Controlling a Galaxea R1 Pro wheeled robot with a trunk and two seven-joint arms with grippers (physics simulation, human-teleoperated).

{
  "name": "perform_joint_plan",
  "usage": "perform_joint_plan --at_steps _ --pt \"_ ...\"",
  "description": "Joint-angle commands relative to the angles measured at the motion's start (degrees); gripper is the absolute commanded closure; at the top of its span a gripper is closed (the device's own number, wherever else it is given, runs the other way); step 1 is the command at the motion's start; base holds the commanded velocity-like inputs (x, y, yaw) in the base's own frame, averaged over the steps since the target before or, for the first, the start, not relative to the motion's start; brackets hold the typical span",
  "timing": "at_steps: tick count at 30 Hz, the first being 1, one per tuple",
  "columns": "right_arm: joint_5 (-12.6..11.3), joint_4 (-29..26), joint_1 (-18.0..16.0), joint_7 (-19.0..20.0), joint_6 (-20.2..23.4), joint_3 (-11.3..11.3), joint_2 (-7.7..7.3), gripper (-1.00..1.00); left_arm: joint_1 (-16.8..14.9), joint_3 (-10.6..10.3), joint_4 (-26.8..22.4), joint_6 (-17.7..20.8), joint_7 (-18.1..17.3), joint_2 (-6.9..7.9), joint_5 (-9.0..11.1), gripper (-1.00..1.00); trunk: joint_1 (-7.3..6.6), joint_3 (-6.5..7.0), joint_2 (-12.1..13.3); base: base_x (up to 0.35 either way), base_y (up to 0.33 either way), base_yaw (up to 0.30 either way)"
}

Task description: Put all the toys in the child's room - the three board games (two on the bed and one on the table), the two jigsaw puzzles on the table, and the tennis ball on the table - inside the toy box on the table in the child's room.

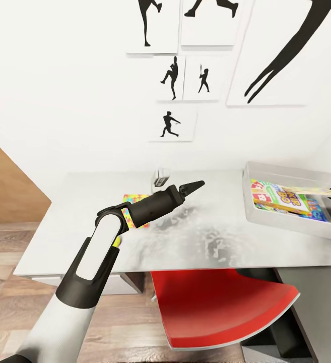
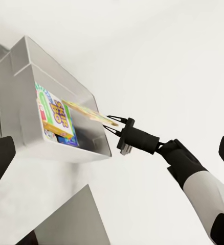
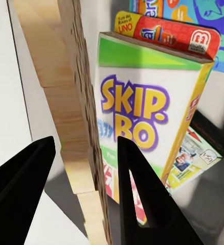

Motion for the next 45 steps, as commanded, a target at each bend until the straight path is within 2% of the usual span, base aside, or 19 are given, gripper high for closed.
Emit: perform_joint_plan --at_steps 1,19,30,38,45 --pt "-0.57 -0.11 -0.08 -0.57 0.00 -0.21 -0.11 1.00 -0.05 0.00 -0.05 0.19 0.53 -0.02 0.60 -1.00 0.03 -0.16 -0.11 0.000 0.000 0.000" --pt "-0.57 -1.04 -1.06 -0.19 -0.30 -0.22 -0.36 1.00 -0.05 -0.05 -0.05 0.19 0.60 -0.02 0.60 -1.00 0.03 -0.47 -0.11 0.000 0.000 0.000" --pt "-0.57 -1.06 -1.91 2.22 -1.13 -0.21 -0.25 1.00 -0.05 -0.74 -0.05 0.19 0.61 -0.05 0.60 -1.00 0.03 -0.48 -0.11 0.000 0.000 0.000" --pt "-0.55 -0.72 -1.96 5.33 -1.60 0.14 -0.26 1.00 -0.05 -0.90 -0.05 0.19 0.61 -0.03 0.60 -1.00 0.03 -0.48 -0.11 0.000 0.000 0.000" --pt "-0.54 -0.58 -1.94 6.18 -1.67 0.24 -0.26 1.00 -0.05 -0.95 -0.05 0.19 0.61 -0.03 0.60 -1.00 0.03 -0.48 -0.11 0.000 0.000 0.000"
